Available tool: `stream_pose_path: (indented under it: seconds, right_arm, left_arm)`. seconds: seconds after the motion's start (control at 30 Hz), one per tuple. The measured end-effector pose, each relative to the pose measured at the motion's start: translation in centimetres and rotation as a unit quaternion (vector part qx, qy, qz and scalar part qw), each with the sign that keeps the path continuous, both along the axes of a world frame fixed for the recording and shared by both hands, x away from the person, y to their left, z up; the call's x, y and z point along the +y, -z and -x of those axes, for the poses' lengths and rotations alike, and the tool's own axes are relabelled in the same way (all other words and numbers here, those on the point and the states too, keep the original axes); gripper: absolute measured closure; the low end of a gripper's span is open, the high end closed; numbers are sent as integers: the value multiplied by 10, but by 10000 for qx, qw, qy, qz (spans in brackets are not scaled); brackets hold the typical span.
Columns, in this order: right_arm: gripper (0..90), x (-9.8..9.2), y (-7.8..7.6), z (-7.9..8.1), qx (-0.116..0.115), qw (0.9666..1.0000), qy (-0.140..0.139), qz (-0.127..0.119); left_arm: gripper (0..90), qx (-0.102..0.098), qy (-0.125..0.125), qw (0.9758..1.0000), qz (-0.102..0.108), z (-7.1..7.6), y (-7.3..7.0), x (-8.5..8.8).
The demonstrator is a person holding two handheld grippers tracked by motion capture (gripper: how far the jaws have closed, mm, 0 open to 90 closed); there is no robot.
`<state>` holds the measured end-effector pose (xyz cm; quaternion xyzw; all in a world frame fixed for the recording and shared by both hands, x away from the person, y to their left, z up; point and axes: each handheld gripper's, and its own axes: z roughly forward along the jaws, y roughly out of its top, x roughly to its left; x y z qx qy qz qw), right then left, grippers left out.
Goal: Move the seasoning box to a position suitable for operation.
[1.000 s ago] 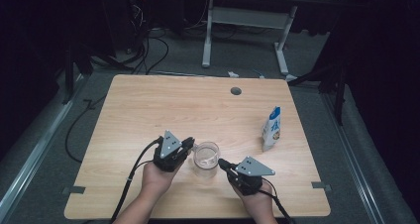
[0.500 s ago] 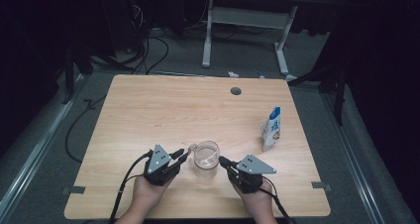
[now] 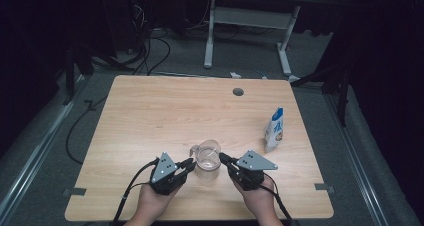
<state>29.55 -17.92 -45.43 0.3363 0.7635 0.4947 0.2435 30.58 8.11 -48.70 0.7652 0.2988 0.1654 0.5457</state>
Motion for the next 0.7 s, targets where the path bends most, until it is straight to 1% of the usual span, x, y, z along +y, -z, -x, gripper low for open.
stream_pose_path:
  seconds: [0.13, 0.2, 0.53, 0.63, 0.67, 0.7]
  right_arm:
    - [896, 3, -4, 0, -52, 10000, -4, 13]
    - [897, 4, -5, 0, -70, 10000, -6, 9]
    - [897, 8, -11, -1, -151, 9999, -42, -5]
    - [897, 9, -11, -1, -151, 9999, -49, 1]
    - [897, 9, -10, -1, -141, 9999, -53, -3]
    - [897, 9, -10, -1, -141, 9999, -53, -3]
  left_arm:
    - [806, -47, 75, 9999, 60, 3, -3, -4]
    - [812, -50, 66, 9999, 63, 3, -4, -5]
    - [837, -19, 95, 9999, 83, 4, -1, -8]
    - [843, -43, 99, 9998, 160, 5, -2, -10]
    - [849, -80, 94, 9997, 190, 5, -3, -12]
    - [852, -80, 94, 9997, 190, 5, -3, -12]
